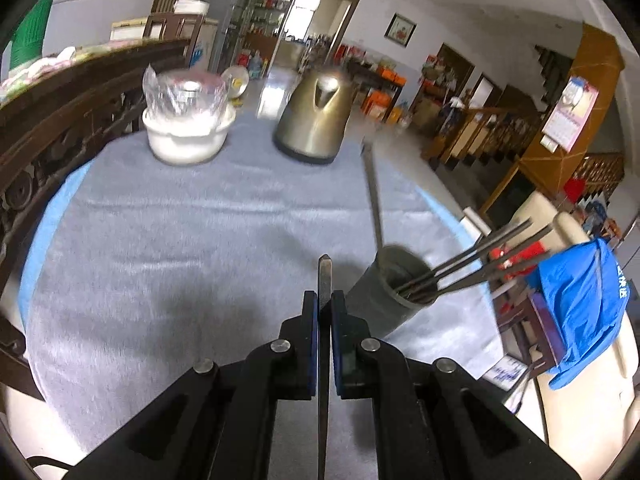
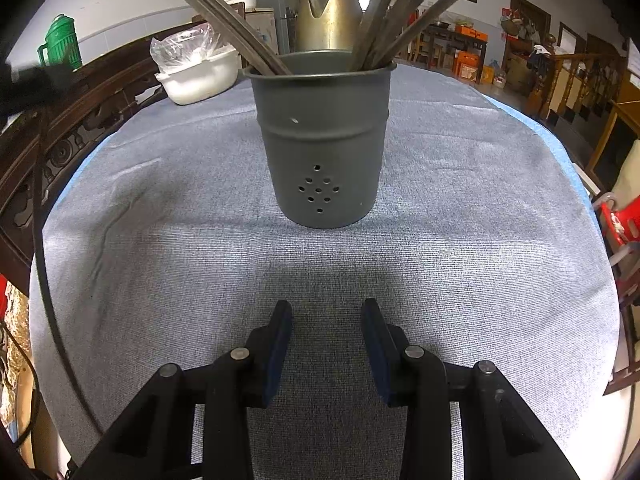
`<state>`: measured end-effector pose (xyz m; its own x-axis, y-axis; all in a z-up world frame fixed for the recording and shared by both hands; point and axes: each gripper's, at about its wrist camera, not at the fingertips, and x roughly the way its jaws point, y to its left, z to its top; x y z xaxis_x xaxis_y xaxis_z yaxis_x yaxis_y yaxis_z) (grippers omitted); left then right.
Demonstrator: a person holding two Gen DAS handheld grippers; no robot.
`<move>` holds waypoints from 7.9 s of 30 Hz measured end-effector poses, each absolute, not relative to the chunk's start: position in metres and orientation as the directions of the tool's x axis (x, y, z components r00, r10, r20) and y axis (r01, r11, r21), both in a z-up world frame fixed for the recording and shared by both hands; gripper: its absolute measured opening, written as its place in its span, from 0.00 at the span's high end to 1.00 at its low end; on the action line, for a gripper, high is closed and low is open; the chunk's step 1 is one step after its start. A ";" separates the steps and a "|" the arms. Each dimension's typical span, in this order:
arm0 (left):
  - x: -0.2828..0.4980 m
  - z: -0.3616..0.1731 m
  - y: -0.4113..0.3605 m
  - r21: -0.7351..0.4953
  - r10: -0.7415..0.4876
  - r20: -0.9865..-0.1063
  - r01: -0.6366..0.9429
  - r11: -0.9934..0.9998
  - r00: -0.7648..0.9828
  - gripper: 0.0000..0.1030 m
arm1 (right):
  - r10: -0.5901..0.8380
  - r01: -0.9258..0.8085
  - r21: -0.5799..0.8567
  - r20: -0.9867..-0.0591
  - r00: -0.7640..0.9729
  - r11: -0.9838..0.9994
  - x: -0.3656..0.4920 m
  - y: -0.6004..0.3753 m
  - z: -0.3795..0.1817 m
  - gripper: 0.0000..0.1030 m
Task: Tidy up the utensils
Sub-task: 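Carry the held chopstick upright with the left tool over the grey cup, then lower the chopstick into the grey cup with the left tool, then open the left tool and withdraw it from the cup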
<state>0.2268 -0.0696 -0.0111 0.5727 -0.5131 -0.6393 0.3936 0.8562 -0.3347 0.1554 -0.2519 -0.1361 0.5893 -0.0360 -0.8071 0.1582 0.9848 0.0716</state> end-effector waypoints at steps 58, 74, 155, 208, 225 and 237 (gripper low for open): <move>0.423 -0.134 -0.147 -0.221 -0.308 -0.938 0.412 0.884 0.157 0.90 | 0.008 0.112 0.096 -0.794 0.608 0.989 0.152 -0.260 -0.136 0.61; 0.380 -0.069 -0.098 -0.261 -0.376 -0.814 0.298 0.918 0.443 0.93 | -0.003 0.115 0.083 -0.798 0.603 0.990 0.153 -0.258 -0.138 0.61; 0.268 0.126 -0.172 -0.239 -0.512 -0.406 0.452 0.859 0.757 0.93 | 0.084 0.123 0.215 -0.752 0.654 0.969 0.134 -0.270 -0.136 0.61; 0.246 0.070 -0.176 -0.081 -0.445 -0.529 0.479 0.874 0.723 0.49 | 0.040 0.126 0.159 -0.761 0.647 0.979 0.136 -0.264 -0.137 0.61; 0.221 0.039 -0.126 0.089 -0.243 -0.612 0.371 0.925 0.753 0.19 | 0.064 0.108 0.167 -0.781 0.621 0.980 0.138 -0.263 -0.136 0.50; 0.206 -0.002 -0.081 0.186 -0.028 -0.673 0.206 0.961 0.739 0.16 | 0.046 0.128 0.148 -0.810 0.585 0.981 0.140 -0.263 -0.135 0.47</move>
